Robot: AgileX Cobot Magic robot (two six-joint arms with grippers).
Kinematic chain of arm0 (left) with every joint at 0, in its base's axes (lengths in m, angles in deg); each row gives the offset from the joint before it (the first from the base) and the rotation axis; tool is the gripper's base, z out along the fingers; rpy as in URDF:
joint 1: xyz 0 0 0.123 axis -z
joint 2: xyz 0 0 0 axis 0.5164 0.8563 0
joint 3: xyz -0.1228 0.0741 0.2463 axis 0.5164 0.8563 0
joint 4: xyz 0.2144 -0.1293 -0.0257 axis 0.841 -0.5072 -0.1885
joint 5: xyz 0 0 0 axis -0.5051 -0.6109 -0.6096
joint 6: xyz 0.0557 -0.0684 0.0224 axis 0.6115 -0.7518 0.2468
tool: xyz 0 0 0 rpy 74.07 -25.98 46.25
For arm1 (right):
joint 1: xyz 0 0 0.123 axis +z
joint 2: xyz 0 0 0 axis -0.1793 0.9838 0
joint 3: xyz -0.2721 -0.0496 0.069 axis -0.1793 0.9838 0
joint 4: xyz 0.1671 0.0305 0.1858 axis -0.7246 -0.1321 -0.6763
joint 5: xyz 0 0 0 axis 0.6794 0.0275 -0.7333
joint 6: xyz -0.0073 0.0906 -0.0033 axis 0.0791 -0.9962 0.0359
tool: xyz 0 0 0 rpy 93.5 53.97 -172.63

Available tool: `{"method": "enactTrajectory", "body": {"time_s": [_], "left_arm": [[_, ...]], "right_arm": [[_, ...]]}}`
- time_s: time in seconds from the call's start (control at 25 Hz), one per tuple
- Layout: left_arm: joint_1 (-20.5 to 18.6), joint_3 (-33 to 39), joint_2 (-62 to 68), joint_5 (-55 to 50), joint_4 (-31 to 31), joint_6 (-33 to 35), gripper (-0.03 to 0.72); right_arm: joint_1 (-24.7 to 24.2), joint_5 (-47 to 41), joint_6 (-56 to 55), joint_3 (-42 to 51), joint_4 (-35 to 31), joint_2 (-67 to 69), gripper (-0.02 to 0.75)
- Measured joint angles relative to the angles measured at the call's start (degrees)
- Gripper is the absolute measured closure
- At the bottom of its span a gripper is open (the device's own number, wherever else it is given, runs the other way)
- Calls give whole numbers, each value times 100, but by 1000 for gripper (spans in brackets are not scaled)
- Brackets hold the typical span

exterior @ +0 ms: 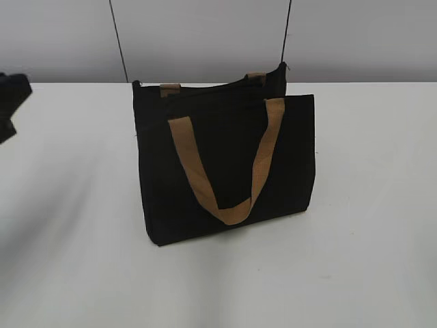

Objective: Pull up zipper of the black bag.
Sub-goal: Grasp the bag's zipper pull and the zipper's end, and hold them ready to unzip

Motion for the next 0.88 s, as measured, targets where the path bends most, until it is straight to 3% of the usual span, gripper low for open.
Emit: {"method": "enactTrajectory", "body": {"time_s": [0.28, 0.48, 0.72, 0.88], "left_arm": [[286, 0, 1779, 927, 313, -60, 442], [339, 0, 2909, 1752, 1358, -332, 435], [339, -197, 3853, 1999, 1776, -398, 313], [339, -486, 4086, 2027, 1962, -398, 293]], "right_arm": [[0, 0, 0, 0, 0, 0, 368], [0, 0, 0, 0, 0, 0, 368], [0, 0, 0, 0, 0, 0, 368], [0, 0, 0, 0, 0, 0, 368]]}}
